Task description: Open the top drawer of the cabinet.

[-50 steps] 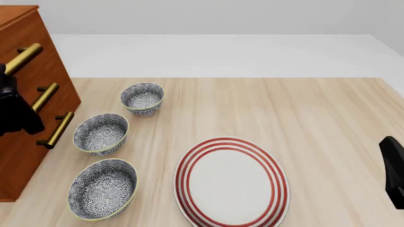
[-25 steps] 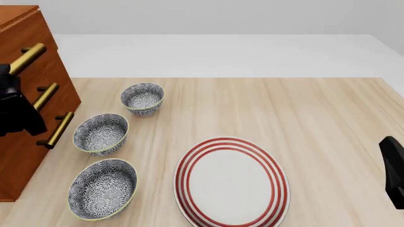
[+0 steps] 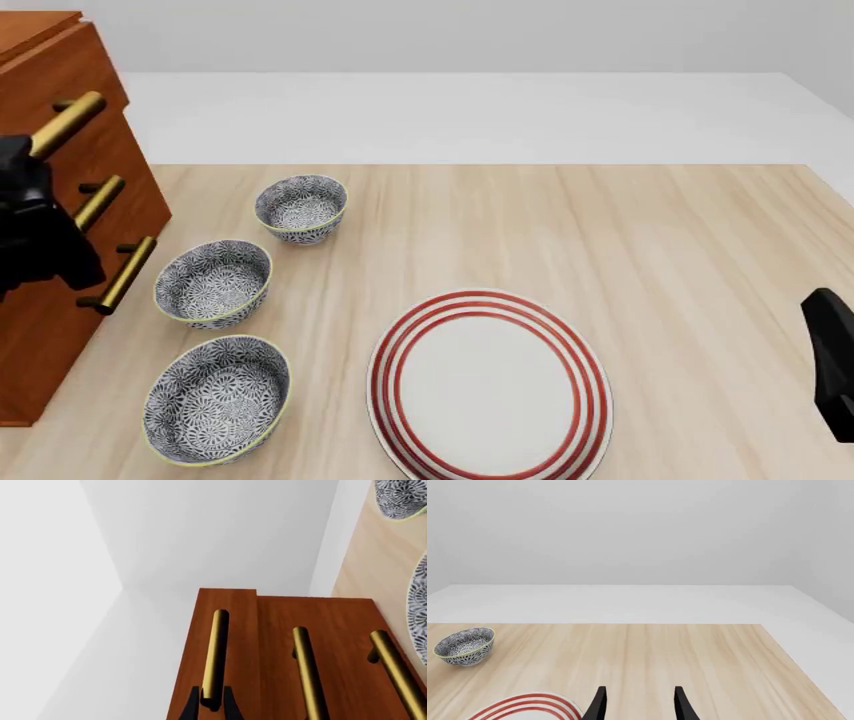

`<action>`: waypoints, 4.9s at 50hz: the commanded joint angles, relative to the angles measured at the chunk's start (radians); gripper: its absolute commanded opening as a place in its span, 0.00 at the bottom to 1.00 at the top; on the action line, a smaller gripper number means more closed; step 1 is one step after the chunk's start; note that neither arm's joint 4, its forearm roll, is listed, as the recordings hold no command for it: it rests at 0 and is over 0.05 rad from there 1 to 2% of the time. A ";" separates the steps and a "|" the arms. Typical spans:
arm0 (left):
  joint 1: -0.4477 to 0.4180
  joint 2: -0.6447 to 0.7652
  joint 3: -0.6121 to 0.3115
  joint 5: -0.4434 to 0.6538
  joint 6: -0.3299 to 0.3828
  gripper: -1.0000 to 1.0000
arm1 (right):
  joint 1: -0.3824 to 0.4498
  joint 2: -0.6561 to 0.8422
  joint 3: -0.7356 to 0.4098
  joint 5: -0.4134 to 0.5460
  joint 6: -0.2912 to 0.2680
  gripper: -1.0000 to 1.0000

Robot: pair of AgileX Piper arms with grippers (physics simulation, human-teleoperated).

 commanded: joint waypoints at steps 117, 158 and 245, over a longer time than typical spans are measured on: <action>-0.089 -0.085 -0.006 0.229 0.057 1.00 | 0.001 0.000 0.018 -0.018 0.000 1.00; -0.095 -0.453 0.082 0.451 0.041 1.00 | 0.001 0.001 0.052 -0.052 0.000 1.00; -0.109 -0.577 -0.814 1.420 -1.182 1.00 | 0.001 0.000 0.052 -0.052 0.000 1.00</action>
